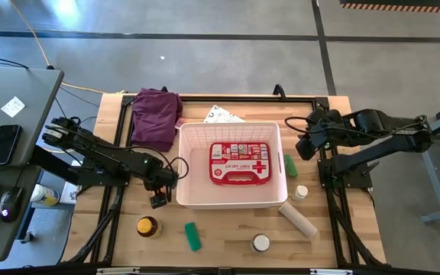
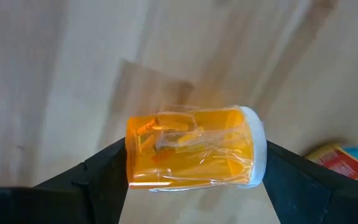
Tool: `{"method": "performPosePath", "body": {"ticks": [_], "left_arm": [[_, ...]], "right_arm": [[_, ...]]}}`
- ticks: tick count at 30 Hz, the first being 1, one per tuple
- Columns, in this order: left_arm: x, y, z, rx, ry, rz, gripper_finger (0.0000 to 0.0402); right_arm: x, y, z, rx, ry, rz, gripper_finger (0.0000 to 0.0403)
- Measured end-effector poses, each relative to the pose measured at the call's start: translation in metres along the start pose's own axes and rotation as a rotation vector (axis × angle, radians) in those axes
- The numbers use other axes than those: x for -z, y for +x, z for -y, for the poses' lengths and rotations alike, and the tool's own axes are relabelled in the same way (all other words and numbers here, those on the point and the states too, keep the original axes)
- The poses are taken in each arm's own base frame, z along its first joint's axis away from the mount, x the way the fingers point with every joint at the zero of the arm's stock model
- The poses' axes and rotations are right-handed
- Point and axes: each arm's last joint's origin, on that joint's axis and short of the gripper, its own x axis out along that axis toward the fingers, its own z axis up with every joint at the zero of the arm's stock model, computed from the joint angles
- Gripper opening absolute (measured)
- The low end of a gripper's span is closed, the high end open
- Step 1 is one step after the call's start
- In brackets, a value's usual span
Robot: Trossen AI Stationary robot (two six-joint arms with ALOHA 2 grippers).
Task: Pick & place medical supplies in basket/bin
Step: Put the orange medicine bottle into the white bin
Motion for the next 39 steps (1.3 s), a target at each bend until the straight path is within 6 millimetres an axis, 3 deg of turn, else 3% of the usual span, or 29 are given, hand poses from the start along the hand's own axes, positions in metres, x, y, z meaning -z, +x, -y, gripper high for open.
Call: {"method": "performPosePath", "body": {"ticks": [5,9,20,27,32,39], "left_arm": [[-0.002,-0.020,0.010,0.040,0.003,-0.087,0.0364],[-0.008,-0.052,0.022,0.048,0.058,-0.069,0.0343],[-0.004,-0.127,0.037,0.009,0.157,-0.080,0.0351],[0.003,-0.190,0.044,0.024,0.214,0.103,0.0343],[0.007,-0.233,0.049,0.089,0.227,0.350,0.0343],[-0.005,-0.281,0.039,0.246,0.029,0.725,0.0361]], "right_arm": [[-0.001,0.000,-0.002,-0.022,0.016,0.005,0.0177],[-0.005,0.000,-0.006,-0.055,0.036,0.047,0.0177],[-0.016,-0.002,-0.015,-0.127,0.029,0.163,0.0177],[-0.029,-0.008,-0.028,-0.293,-0.030,0.263,0.0177],[-0.046,-0.024,-0.034,-0.459,0.037,0.444,0.0177],[-0.064,-0.043,-0.043,-0.593,-0.116,0.703,0.0177]]}}
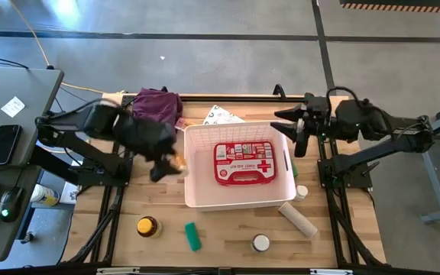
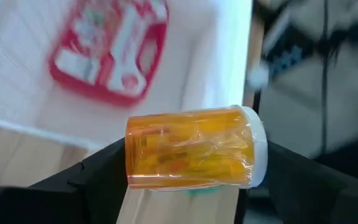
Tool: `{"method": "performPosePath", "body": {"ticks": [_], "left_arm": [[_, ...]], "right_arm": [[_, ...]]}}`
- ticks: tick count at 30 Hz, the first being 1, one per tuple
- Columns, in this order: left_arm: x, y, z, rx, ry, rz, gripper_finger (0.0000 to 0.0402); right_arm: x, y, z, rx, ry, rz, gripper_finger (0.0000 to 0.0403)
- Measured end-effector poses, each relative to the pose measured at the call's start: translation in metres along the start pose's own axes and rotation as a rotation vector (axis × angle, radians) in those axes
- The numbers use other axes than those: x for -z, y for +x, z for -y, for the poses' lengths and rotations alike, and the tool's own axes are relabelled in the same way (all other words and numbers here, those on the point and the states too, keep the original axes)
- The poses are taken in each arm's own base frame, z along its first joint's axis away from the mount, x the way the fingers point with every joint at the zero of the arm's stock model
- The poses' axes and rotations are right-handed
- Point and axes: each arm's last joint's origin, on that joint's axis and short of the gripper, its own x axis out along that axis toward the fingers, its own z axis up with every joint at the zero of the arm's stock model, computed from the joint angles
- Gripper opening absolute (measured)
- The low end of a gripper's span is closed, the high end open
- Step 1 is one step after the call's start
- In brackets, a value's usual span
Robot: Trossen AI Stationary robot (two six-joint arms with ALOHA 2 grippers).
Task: Pick & place medical supplies in basket/bin
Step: Put the orange medicine bottle into the white bin
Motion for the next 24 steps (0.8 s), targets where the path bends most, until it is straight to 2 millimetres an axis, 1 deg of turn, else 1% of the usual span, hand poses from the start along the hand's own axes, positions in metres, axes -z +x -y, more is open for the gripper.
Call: {"method": "performPosePath", "body": {"ticks": [3,6,8,12,15,18,21,24], "left_arm": [[-0.019,-0.005,-0.003,0.062,-0.095,0.165,0.0346],[-0.037,-0.011,-0.007,0.138,-0.181,0.303,0.0344],[-0.051,-0.016,-0.009,0.211,-0.234,0.401,0.0345],[-0.075,-0.020,-0.013,0.351,-0.340,0.549,0.0367],[-0.093,-0.018,-0.021,0.419,-0.427,0.630,0.0367],[-0.109,-0.009,-0.033,0.473,-0.543,0.658,0.0350],[-0.124,0.003,-0.045,0.525,-0.603,0.666,0.0344],[-0.138,0.015,-0.046,0.635,-0.601,0.674,0.0348]], "right_arm": [[-0.005,0.004,-0.004,-0.050,-0.154,0.051,0.0177],[-0.010,0.006,-0.007,-0.081,-0.287,0.112,0.0177],[-0.013,0.009,-0.009,-0.082,-0.338,0.158,0.0178],[-0.021,0.010,-0.011,-0.073,-0.395,0.249,0.0190],[-0.028,0.012,-0.013,-0.026,-0.437,0.330,0.0211],[-0.031,0.019,-0.013,0.050,-0.469,0.371,0.0237],[-0.030,0.032,-0.012,0.069,-0.476,0.373,0.0255],[-0.024,0.048,-0.010,0.087,-0.465,0.334,0.0261]]}}
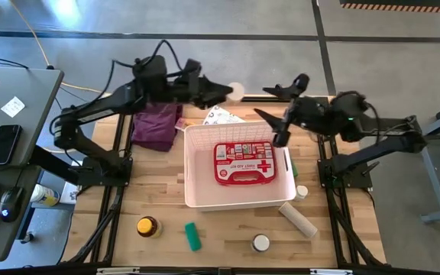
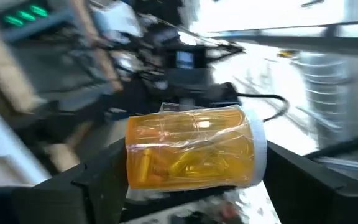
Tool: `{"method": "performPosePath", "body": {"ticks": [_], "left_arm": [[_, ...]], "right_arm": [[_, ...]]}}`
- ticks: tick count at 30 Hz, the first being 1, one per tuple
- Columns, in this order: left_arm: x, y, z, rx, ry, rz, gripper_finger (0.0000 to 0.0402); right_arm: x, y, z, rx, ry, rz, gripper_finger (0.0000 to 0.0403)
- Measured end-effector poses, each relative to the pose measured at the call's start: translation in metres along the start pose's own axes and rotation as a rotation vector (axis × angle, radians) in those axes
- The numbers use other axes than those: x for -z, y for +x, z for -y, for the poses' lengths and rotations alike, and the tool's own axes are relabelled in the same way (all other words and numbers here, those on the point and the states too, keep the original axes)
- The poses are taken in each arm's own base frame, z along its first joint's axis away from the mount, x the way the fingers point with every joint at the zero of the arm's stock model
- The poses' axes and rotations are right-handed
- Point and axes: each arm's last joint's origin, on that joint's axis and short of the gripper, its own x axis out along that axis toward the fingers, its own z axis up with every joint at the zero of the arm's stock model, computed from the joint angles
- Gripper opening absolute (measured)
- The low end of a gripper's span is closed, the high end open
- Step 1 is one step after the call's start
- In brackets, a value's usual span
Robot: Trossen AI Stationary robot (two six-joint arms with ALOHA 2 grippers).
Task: Pick & place medical supplies in basket/bin
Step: Put the orange medicine bottle into the white bin
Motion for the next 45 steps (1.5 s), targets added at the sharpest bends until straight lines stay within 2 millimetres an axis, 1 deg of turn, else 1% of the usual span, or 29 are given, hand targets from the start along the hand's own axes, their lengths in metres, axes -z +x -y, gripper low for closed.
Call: {"method": "performPosePath", "body": {"ticks": [2,4,6,11,14,16,19,22,24,28,33,35,42,45], "left_arm": [[-0.001,0.011,-0.004,0.052,-0.011,-0.009,0.0362],[-0.001,0.017,-0.009,0.058,-0.023,-0.020,0.0375],[0.000,0.021,-0.013,0.050,-0.038,-0.032,0.0375],[-0.001,0.022,-0.013,0.062,-0.035,-0.037,0.0343],[-0.001,0.022,-0.013,0.063,-0.032,-0.036,0.0343],[0.000,0.022,-0.013,0.063,-0.032,-0.039,0.0351],[0.000,0.022,-0.013,0.068,-0.039,-0.057,0.0376],[0.001,0.023,-0.013,0.065,-0.044,-0.065,0.0380],[0.001,0.023,-0.013,0.066,-0.044,-0.071,0.0369],[0.002,0.023,-0.014,0.064,-0.045,-0.083,0.0331],[0.002,0.023,-0.013,0.068,-0.037,-0.096,0.0286],[0.002,0.022,-0.013,0.070,-0.037,-0.102,0.0272],[0.002,0.023,-0.015,0.065,-0.026,-0.107,0.0242],[0.001,0.022,-0.015,0.083,0.026,-0.136,0.0237]], "right_arm": [[0.007,0.008,-0.002,0.006,0.010,-0.024,0.0260],[0.010,0.014,-0.003,0.016,0.016,-0.021,0.0260],[0.011,0.018,-0.003,0.027,0.019,-0.008,0.0260],[0.016,0.024,-0.001,0.018,0.047,-0.007,0.0260],[0.019,0.028,-0.002,-0.007,0.059,-0.010,0.0260],[0.020,0.029,-0.001,-0.003,0.057,-0.007,0.0260],[0.020,0.030,0.000,0.005,0.056,-0.002,0.0261],[0.021,0.031,0.000,0.007,0.058,-0.004,0.0255],[0.021,0.031,0.000,0.006,0.058,-0.003,0.0247],[0.020,0.030,-0.002,0.000,0.059,-0.003,0.0224],[0.019,0.029,-0.005,-0.009,0.062,-0.003,0.0175],[0.020,0.028,-0.006,0.020,0.061,-0.020,0.0157],[0.021,0.024,-0.005,0.063,0.072,-0.077,0.0156],[0.020,0.021,-0.003,0.080,0.067,-0.092,0.0158]]}}
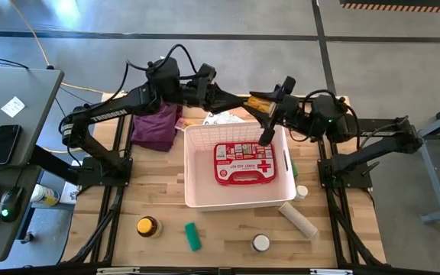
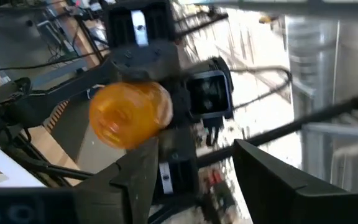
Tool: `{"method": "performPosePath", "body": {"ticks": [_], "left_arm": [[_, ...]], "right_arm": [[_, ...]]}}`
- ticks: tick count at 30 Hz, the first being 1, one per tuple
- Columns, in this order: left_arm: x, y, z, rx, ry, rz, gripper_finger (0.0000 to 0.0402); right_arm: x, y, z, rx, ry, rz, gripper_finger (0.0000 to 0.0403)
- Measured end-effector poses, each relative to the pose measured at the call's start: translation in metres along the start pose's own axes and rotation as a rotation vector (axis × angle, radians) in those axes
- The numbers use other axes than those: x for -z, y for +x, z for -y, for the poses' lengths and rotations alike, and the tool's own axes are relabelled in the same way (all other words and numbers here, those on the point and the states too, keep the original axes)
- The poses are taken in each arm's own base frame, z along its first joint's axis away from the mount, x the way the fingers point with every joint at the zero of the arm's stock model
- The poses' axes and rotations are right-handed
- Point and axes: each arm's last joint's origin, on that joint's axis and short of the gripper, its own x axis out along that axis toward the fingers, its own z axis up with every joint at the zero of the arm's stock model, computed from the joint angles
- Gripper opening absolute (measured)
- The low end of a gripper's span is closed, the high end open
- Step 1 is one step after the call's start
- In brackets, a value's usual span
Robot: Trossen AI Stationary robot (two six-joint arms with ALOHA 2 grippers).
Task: Pick & place medical supplies in basket/bin
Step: Put the orange medicine bottle into the white bin
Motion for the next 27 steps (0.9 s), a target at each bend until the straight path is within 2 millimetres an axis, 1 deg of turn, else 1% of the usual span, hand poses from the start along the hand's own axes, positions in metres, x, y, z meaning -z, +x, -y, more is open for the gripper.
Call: {"method": "performPosePath", "body": {"ticks": [4,7,11,14,17,22,27], "left_arm": [[-0.011,-0.011,0.002,0.036,0.084,-0.056,0.0237],[-0.019,-0.020,0.004,0.050,0.173,-0.068,0.0236],[-0.031,-0.034,0.006,0.050,0.263,-0.048,0.0229],[-0.038,-0.045,0.012,0.050,0.306,-0.013,0.0224],[-0.046,-0.056,0.014,0.038,0.332,0.016,0.0218],[-0.054,-0.073,0.020,0.014,0.352,0.047,0.0210],[-0.050,-0.090,0.027,-0.047,0.384,0.045,0.0199]], "right_arm": [[0.001,-0.007,0.005,0.045,-0.002,-0.057,0.0171],[0.006,-0.015,0.008,0.047,0.032,-0.137,0.0165],[0.025,-0.018,0.008,0.020,0.087,-0.318,0.0157],[0.041,-0.013,0.003,-0.028,0.135,-0.430,0.0159],[0.055,-0.002,-0.007,-0.095,0.173,-0.504,0.0160],[0.085,0.027,-0.030,-0.174,0.211,-0.591,0.0160],[0.118,0.061,-0.056,-0.306,0.278,-0.602,0.0160]]}}
